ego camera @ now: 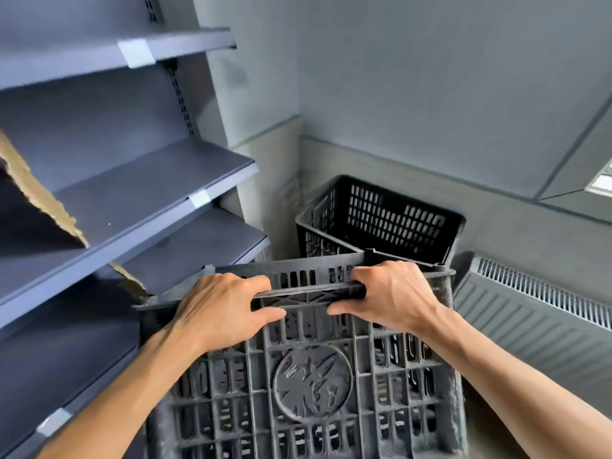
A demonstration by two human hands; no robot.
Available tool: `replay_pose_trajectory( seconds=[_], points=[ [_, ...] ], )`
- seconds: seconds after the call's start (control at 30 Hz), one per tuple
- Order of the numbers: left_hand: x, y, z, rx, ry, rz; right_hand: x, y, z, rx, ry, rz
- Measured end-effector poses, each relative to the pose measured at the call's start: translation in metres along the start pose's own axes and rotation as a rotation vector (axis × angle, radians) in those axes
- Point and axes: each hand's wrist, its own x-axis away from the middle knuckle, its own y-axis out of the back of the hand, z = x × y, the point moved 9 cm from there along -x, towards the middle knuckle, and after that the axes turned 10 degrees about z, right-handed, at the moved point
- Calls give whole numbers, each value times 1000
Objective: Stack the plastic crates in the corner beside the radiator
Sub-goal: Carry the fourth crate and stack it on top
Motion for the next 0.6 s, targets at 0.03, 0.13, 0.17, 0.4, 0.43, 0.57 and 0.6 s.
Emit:
replay_pose_trajectory(
  seconds=[0.03, 0.13, 0.17, 0.4, 0.43, 0.57, 0.6],
  points=[
    [1, 10, 1, -6, -14, -12, 2, 12, 3, -4, -14, -3],
    [5, 35, 5, 6, -58, -65, 6, 42, 15, -42, -26, 5],
    [8, 43, 7, 10, -84, -99, 8, 51, 20, -33, -27, 3],
    [18, 80, 21, 78, -151, -223, 15, 94, 44, 48, -133, -59],
    [19, 86, 22, 83, -165, -234, 17, 100, 45, 51, -157, -84],
    [17, 115, 23, 92, -221, -269, 32, 124, 47, 105, -278, -215],
    [15, 124, 20, 84, -243, -278, 35, 130, 46, 114, -301, -249]
  ],
)
